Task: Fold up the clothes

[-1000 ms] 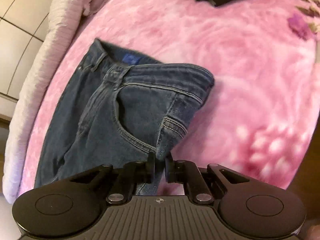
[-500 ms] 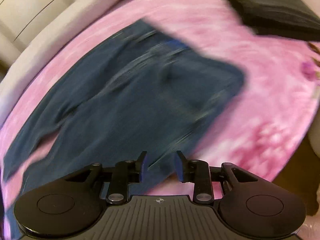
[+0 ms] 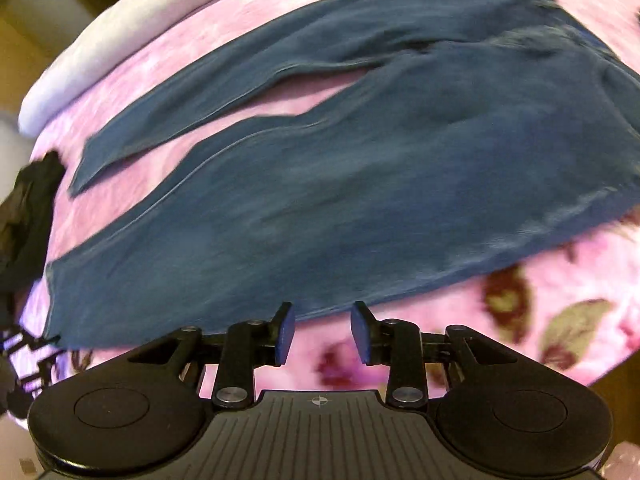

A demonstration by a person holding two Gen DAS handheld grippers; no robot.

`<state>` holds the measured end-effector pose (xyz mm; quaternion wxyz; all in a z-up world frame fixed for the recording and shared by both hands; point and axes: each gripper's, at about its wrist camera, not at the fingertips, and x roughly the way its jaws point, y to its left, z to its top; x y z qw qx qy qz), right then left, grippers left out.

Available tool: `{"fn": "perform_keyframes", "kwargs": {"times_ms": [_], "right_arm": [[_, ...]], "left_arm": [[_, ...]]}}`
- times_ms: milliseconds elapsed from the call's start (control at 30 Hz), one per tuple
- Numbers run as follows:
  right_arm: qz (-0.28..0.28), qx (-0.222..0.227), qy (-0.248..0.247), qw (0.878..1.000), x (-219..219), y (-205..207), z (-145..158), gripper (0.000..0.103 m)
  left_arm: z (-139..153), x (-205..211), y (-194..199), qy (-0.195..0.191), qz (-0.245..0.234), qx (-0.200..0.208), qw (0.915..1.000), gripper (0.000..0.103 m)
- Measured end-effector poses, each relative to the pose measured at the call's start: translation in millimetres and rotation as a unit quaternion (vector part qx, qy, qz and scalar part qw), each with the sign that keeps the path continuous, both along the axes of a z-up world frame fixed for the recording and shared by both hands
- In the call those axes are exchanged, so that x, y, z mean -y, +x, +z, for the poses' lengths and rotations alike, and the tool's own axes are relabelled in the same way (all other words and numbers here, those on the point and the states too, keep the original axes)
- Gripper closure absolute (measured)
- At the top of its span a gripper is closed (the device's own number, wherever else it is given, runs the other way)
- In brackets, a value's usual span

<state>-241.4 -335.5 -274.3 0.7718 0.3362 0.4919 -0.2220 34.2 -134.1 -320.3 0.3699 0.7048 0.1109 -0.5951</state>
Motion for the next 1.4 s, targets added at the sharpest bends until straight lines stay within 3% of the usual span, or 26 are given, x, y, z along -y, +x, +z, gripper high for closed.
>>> {"fn": "perform_keyframes", "kwargs": {"times_ms": [133, 233, 367, 433, 567, 633, 767, 833, 867, 933, 1033, 1100, 1400], "right_arm": [[-0.004, 0.002, -0.005, 1.000, -11.1, 13.2, 13.7, 0.067], [-0.020, 0.007, -0.010, 1.000, -13.8, 8.0, 31.0, 0.067], [-0.046, 0.015, -0.022, 0.999, -12.0, -8.0, 58.3, 0.065], [-0.064, 0.019, -0.034, 0.997, -9.1, -19.7, 73.0, 0.064], [-0.104, 0.024, -0.068, 0.992, -2.5, -41.8, 100.9, 0.058], [-0.119, 0.020, -0.093, 0.988, -1.0, -52.0, 115.6, 0.040], [-0.146, 0.032, -0.127, 0.981, 2.2, -76.5, 146.5, 0.032], [-0.156, 0.038, -0.132, 0.978, 3.8, -87.2, 157.0, 0.030], [-0.159, 0.045, -0.132, 0.978, 4.7, -92.6, 160.6, 0.030], [-0.164, 0.060, -0.128, 0.976, 5.5, -101.5, 165.0, 0.029], [-0.168, 0.074, -0.117, 0.976, 4.4, -111.4, 166.9, 0.029], [-0.169, 0.072, -0.115, 0.976, 0.7, -115.3, 169.0, 0.029], [-0.173, 0.036, -0.175, 0.969, -46.9, -123.1, 211.2, 0.029]], "left_arm": [[5.5, -1.8, 7.3, 0.023, 0.008, -0.021, 0.9995, 0.094], [12.7, 8.1, 21.2, 0.017, 0.053, -0.035, 0.9978, 0.091], [45.9, 17.2, 32.6, -0.004, 0.117, -0.056, 0.9915, 0.075], [66.4, 22.6, 36.5, -0.017, 0.158, -0.074, 0.9845, 0.069], [112.2, 38.9, 38.3, -0.052, 0.264, -0.133, 0.9538, 0.052], [134.7, 49.4, 35.7, -0.072, 0.316, -0.170, 0.9307, 0.042], [175.4, 67.6, 21.9, -0.108, 0.390, -0.234, 0.8839, 0.029], [193.0, 71.2, 13.0, -0.122, 0.411, -0.265, 0.8634, 0.028], [200.4, 72.7, 8.3, -0.127, 0.417, -0.280, 0.8554, 0.028], [209.7, 74.1, 0.3, -0.130, 0.422, -0.294, 0.8476, 0.028], [220.8, 71.0, -12.4, -0.137, 0.420, -0.301, 0.8451, 0.028], [226.3, 69.6, -19.5, -0.140, 0.412, -0.301, 0.8488, 0.028], [245.7, 75.2, -22.8, -0.143, 0.320, -0.310, 0.8840, 0.028]]}}
